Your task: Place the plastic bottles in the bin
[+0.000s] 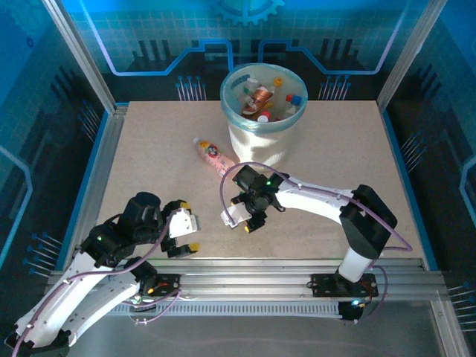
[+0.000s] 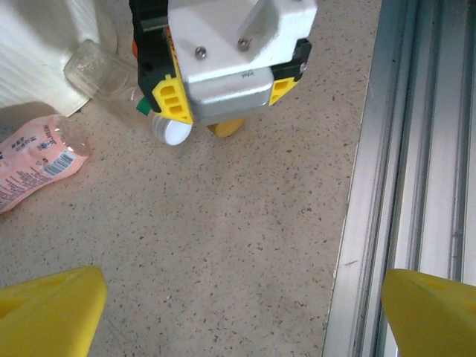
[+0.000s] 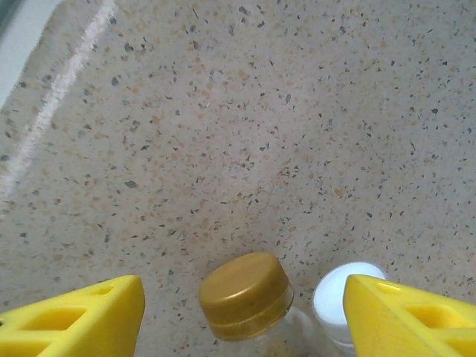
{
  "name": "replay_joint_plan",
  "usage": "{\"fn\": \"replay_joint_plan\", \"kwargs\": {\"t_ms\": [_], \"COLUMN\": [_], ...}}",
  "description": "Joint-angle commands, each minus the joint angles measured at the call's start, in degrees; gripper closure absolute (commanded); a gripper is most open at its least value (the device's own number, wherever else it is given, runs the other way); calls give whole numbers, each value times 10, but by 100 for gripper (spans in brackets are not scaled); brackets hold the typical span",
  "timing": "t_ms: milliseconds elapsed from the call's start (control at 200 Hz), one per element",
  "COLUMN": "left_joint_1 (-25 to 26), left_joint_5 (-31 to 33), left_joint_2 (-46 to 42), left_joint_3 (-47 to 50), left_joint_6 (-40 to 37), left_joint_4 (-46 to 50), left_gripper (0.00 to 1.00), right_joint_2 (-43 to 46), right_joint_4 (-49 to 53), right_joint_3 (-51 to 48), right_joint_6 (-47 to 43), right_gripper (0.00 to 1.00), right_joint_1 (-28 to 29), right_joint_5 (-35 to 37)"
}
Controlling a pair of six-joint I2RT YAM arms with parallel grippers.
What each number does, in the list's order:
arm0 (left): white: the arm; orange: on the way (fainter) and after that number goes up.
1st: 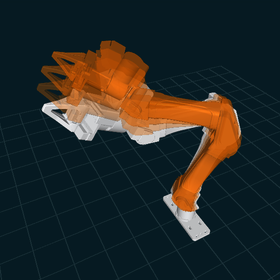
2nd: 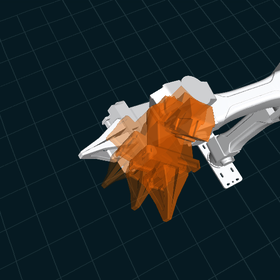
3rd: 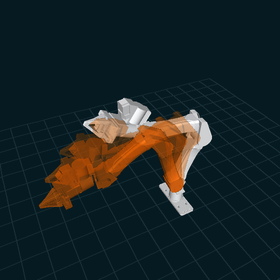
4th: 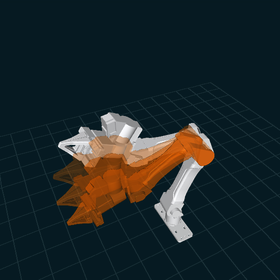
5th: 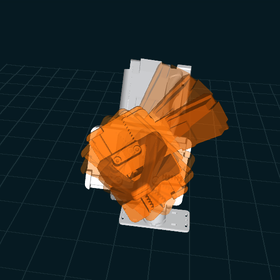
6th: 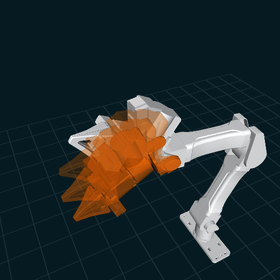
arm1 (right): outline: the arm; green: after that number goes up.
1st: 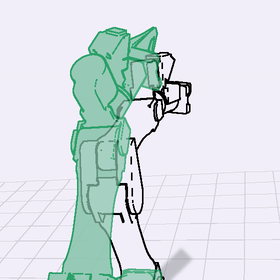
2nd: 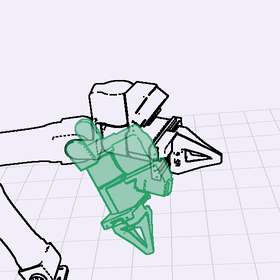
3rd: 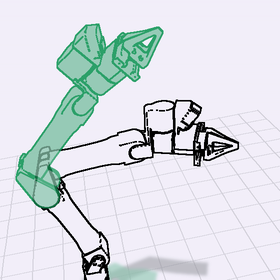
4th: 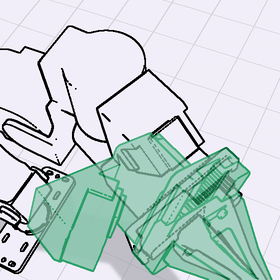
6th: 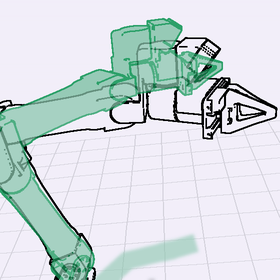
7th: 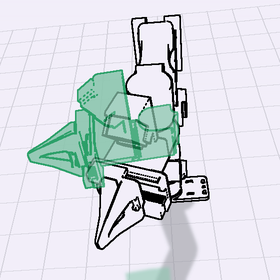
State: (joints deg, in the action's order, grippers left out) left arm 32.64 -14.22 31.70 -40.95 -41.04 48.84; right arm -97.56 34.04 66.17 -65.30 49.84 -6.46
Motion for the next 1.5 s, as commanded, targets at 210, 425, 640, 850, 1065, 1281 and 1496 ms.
{"fn": "replay_joint_plan", "kwargs": {"t_ms": [210, 425, 640, 850, 1065, 1281, 1496], "left_joint_1": [17, 22, 24, 24, 25, 26, 27], "left_joint_5": [-31, -45, -56, -60, -61, -67, -82], "left_joint_2": [-4, -5, 4, 20, 25, 32, 35], "left_joint_3": [11, 4, -21, -48, -49, -53, -68], "left_joint_6": [-27, -27, -34, -43, -42, -27, -18], "left_joint_4": [4, 7, 18, 42, 42, 42, 26], "left_gripper": [2, 2, 2, 2, 2, 3, 3], "right_joint_2": [-35, -39, -43, -51, -69, -91, -62], "right_joint_4": [-14, -14, -22, -10, -20, -10, -20], "right_joint_3": [25, 16, 7, 2, -7, 5, -1], "right_joint_6": [-69, -99, -115, -121, -114, -97, -80], "right_gripper": [28, 30, 30, 31, 33, 43, 53], "right_joint_1": [-5, -8, -14, -17, -22, -26, -24], "right_joint_5": [7, 19, 21, 22, 37, 32, 0]}}
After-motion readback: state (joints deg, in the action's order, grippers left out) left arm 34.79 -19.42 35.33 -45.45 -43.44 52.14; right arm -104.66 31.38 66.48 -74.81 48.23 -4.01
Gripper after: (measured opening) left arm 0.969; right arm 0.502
